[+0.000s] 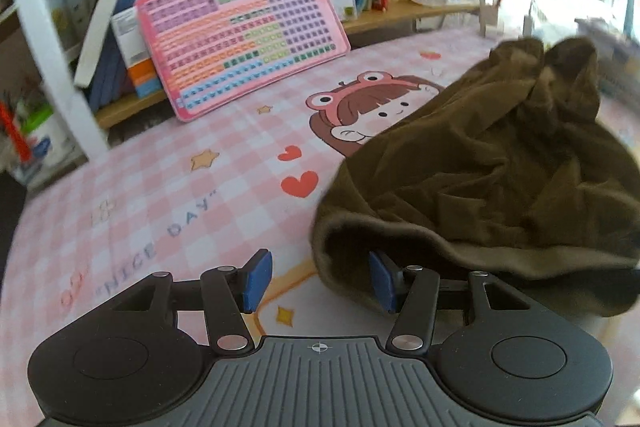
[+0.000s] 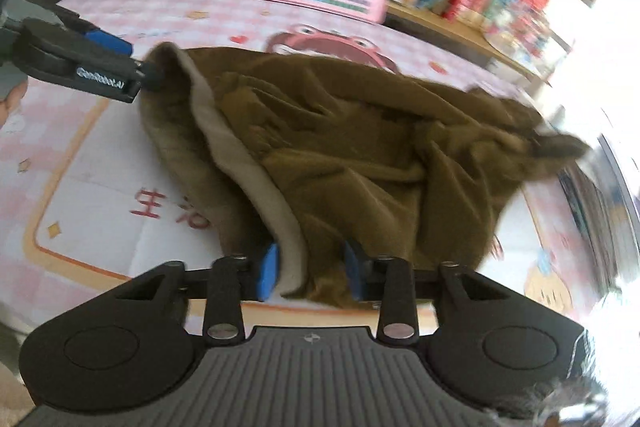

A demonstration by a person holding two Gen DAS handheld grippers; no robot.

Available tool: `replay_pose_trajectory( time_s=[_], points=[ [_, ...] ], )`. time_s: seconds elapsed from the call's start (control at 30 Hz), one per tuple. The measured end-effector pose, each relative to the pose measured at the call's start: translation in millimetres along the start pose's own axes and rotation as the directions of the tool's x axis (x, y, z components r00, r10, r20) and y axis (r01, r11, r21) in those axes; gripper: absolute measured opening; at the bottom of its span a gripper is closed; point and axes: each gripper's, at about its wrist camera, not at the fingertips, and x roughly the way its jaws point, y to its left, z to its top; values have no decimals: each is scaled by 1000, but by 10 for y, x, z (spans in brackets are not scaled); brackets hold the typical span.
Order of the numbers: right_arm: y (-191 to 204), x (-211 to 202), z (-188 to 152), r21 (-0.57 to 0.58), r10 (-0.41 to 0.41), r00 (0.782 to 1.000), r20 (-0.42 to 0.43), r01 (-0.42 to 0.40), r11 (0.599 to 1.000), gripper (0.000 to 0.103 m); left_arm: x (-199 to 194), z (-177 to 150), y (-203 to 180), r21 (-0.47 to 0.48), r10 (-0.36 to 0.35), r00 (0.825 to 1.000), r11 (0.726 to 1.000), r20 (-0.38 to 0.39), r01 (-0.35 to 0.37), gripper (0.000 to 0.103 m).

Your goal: Fold clothes

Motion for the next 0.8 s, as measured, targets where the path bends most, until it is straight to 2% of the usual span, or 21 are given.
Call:
replay_pose_trajectory(
  time_s=[0.03, 0.07, 0.1, 0.2, 0.27, 0.37, 0.5, 0.6, 0.8],
  points=[
    [-33, -15, -19, 32, 1, 1000, -3, -1, 999, 22, 39, 14, -9, 15, 0, 1000, 1000, -1, 0, 48],
    [-66, -31, -39, 64, 2, 1000, -5, -1, 998, 22, 82, 21, -19, 29, -2, 1000, 1000, -6, 2, 41],
    [-108, -55, -59, 103, 17, 1000, -2, -16, 995, 22, 121, 22, -27, 38, -1, 1000, 999, -13, 2, 33],
    [-150, -167, -67, 173, 49, 998, 39, -55, 983, 27, 160, 9, -33, 42, -17, 1000, 999, -16, 18, 19],
    [-114, -196, -38, 162, 22, 998, 50, -30, 986, 30, 152, 12, -42, 41, -30, 999, 999, -12, 31, 19],
    [-58, -98, -22, 172, 33, 999, 10, -34, 985, 29, 153, 26, -47, 36, -31, 999, 999, -18, 31, 19],
    [64, 74, -86, 112, -11, 999, -35, 14, 994, 27, 168, 15, -34, 37, -27, 999, 999, -33, 28, 20],
    [108, 127, -143, 50, -67, 998, -23, 68, 996, 27, 199, -33, 7, 17, -40, 998, 999, -56, 41, 20],
    [217, 129, -161, -15, -70, 997, -39, 69, 997, 34, 149, -35, 66, -12, -59, 996, 998, -66, 58, 25]
  ],
)
